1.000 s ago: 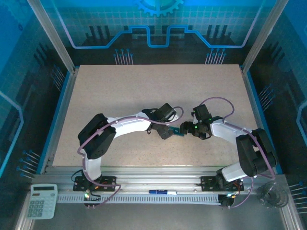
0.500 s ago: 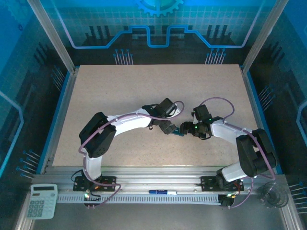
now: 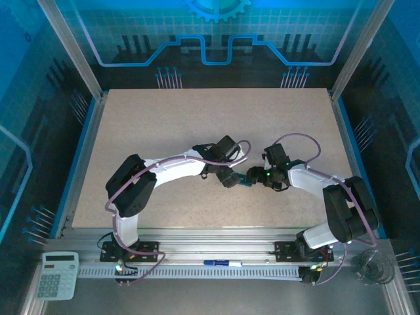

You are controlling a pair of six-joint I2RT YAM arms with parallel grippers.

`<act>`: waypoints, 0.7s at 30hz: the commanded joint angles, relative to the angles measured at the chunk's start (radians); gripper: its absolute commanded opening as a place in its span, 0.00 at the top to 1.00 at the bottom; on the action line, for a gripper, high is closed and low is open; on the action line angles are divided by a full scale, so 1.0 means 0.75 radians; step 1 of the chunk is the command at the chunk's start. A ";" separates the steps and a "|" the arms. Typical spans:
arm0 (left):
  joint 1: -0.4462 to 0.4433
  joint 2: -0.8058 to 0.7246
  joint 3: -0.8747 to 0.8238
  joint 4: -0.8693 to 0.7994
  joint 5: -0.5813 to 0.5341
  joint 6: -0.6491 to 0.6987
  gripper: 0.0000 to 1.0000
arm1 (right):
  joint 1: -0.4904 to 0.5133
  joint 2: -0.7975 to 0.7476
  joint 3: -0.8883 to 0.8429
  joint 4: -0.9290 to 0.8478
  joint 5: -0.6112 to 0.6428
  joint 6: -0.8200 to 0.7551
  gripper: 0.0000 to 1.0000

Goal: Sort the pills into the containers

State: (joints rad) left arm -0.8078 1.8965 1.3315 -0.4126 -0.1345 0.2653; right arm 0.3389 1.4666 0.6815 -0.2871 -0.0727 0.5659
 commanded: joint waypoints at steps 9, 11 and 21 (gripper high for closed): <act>-0.003 0.027 -0.013 -0.034 0.114 0.030 0.01 | 0.006 0.078 -0.049 0.045 -0.058 0.012 0.18; -0.003 0.040 -0.009 -0.031 0.113 0.034 0.01 | 0.005 0.079 -0.048 0.043 -0.059 0.012 0.18; -0.003 0.108 0.020 -0.005 0.049 0.066 0.01 | 0.010 0.081 -0.052 0.043 -0.057 0.014 0.18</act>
State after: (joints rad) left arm -0.8078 1.9507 1.3258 -0.4198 -0.0830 0.2913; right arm 0.3389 1.4670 0.6815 -0.2863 -0.0727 0.5663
